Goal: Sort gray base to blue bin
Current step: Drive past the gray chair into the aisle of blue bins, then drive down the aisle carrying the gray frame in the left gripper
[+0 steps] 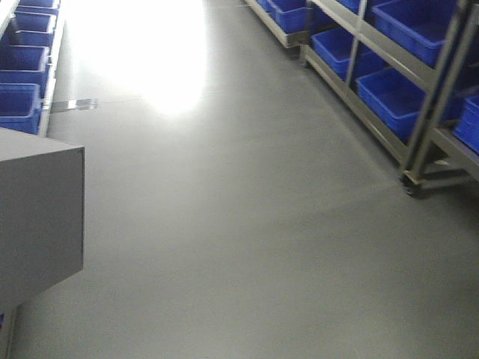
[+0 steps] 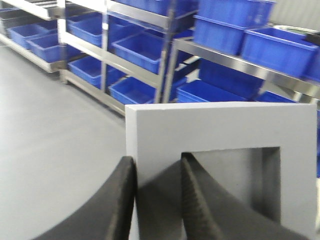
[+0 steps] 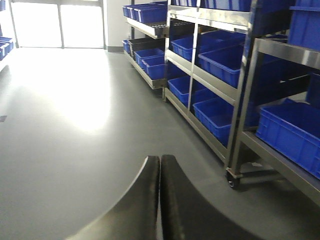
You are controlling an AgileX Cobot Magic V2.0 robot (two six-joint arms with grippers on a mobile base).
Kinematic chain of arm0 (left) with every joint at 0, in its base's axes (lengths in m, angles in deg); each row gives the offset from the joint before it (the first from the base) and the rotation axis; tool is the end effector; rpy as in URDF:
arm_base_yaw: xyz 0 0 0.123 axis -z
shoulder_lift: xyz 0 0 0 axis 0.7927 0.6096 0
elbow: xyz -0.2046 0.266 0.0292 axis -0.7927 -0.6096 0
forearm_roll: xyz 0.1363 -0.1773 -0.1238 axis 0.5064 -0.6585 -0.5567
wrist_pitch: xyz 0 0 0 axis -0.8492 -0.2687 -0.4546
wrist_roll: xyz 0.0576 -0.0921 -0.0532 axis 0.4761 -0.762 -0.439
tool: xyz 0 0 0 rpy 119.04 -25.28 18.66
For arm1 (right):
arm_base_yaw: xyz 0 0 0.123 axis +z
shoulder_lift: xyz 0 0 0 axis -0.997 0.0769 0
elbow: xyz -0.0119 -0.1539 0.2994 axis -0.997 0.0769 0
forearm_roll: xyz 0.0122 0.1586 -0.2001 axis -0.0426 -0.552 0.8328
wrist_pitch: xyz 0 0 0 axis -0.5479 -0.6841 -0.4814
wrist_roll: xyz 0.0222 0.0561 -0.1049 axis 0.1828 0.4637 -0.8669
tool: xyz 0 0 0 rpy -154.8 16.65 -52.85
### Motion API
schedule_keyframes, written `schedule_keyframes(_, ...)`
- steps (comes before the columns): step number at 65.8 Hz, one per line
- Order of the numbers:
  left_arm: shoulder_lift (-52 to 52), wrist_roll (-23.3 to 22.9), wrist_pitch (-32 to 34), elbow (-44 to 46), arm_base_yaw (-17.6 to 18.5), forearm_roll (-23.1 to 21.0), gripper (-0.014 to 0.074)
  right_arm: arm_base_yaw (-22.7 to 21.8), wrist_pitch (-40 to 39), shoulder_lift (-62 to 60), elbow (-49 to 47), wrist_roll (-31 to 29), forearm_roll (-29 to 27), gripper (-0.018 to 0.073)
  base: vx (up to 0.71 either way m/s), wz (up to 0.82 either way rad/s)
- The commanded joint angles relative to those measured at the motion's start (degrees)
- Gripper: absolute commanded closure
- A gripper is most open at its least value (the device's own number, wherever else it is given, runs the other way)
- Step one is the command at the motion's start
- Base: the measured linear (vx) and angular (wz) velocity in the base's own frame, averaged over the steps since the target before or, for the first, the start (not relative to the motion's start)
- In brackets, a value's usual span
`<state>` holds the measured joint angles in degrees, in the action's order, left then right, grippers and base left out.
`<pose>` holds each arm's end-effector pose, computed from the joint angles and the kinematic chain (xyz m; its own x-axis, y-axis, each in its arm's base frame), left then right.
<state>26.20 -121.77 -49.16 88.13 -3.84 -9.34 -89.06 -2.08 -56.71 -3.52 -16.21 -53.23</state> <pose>0.0510 -0.0104 0.4172 -0.2489 -0.0978 -0.9636 0.5075 0.8342 -0.2158 0.0382 -0.0043 0.1891 -0.0690 -0.0527 -0.9962 0.0733 0.9956 -0.0577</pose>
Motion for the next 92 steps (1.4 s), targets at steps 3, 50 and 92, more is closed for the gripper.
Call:
schedule_keyframes(3, 0.1, -0.3, 5.8, 1.6, 0.3, 1.1, 0.0471, -0.1, -4.3, -0.9, 0.8, -0.3, 0.5, 0.0568, 0.21, 0.45)
schedule_keyframes(50, 0.1, -0.3, 5.8, 1.6, 0.3, 1.1, 0.0471, -0.1, -4.3, -0.9, 0.8, -0.3, 0.5, 0.0568, 0.24, 0.15)
schedule_keyframes(92, 0.1, -0.3, 5.8, 1.6, 0.3, 1.1, 0.0471, -0.1, -4.3, -0.9, 0.8, -0.3, 0.5, 0.0568, 0.36, 0.04)
